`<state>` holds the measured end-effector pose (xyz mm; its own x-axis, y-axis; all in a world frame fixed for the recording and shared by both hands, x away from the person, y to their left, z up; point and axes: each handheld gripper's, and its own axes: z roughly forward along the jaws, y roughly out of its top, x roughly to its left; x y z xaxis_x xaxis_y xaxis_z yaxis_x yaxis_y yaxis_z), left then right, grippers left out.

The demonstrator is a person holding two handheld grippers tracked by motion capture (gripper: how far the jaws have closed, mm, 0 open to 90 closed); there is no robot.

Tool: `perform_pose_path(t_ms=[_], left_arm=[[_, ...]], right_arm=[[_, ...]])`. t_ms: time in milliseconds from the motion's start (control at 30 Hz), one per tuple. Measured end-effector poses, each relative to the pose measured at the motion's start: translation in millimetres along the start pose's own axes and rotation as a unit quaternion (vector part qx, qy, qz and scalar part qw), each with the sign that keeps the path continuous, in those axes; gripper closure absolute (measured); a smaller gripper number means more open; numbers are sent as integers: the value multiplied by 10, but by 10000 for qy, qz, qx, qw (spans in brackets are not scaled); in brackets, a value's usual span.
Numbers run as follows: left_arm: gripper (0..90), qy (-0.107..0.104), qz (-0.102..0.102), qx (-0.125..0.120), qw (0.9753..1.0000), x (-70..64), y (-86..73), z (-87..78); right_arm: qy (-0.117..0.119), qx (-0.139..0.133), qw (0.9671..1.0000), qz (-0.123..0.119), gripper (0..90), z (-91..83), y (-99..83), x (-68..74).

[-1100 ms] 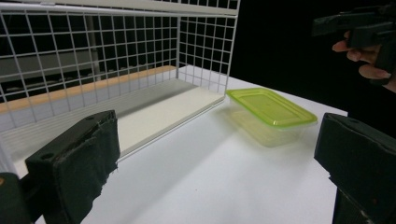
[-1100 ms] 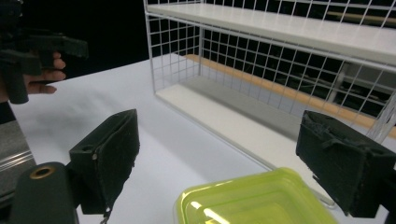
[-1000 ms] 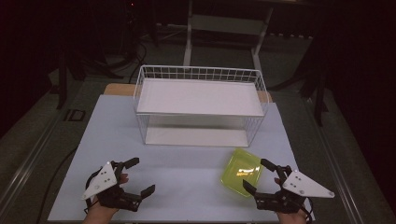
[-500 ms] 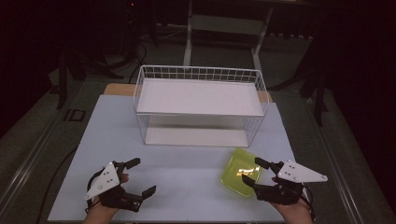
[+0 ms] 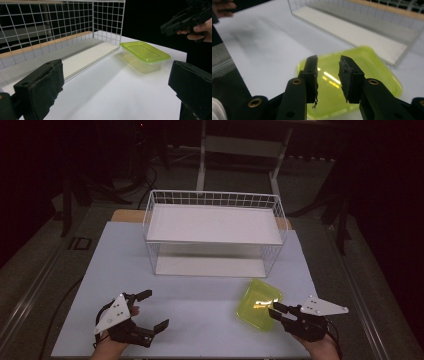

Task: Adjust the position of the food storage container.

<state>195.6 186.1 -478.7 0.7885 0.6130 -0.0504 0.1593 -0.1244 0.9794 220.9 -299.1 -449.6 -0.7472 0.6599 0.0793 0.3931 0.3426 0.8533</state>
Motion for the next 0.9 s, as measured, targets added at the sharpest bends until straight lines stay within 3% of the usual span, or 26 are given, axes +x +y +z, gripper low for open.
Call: perform_pose_path(t_ms=[33, 133, 167, 267, 500, 733, 900], left_arm=[[7, -4, 13, -3, 10000, -5, 3, 2], [7, -7, 27, 7, 10000, -9, 2, 7], [7, -18, 24, 17, 10000, -8, -1, 11], [7, -18, 35, 25, 10000, -3, -4, 18], [7, -40, 75, 48, 10000, -17, -3, 31], [7, -56, 57, 58, 10000, -15, -8, 35], [7, -71, 79, 49, 9999, -22, -6, 30]], right_arm=[[-41, 9, 9999, 106, 722, -11, -55, -32], [-102, 61, 9999, 119, 779, -20, -102, -53], [-139, 182, 9997, 67, 860, -24, -148, -66], [-92, 325, 9994, -6, 896, -13, -206, -70], [224, 716, 9971, -121, 899, 99, -389, -109], [284, 736, 9968, -109, 899, 162, -392, -96], [351, 791, 9960, -229, 899, 241, -349, -66]])
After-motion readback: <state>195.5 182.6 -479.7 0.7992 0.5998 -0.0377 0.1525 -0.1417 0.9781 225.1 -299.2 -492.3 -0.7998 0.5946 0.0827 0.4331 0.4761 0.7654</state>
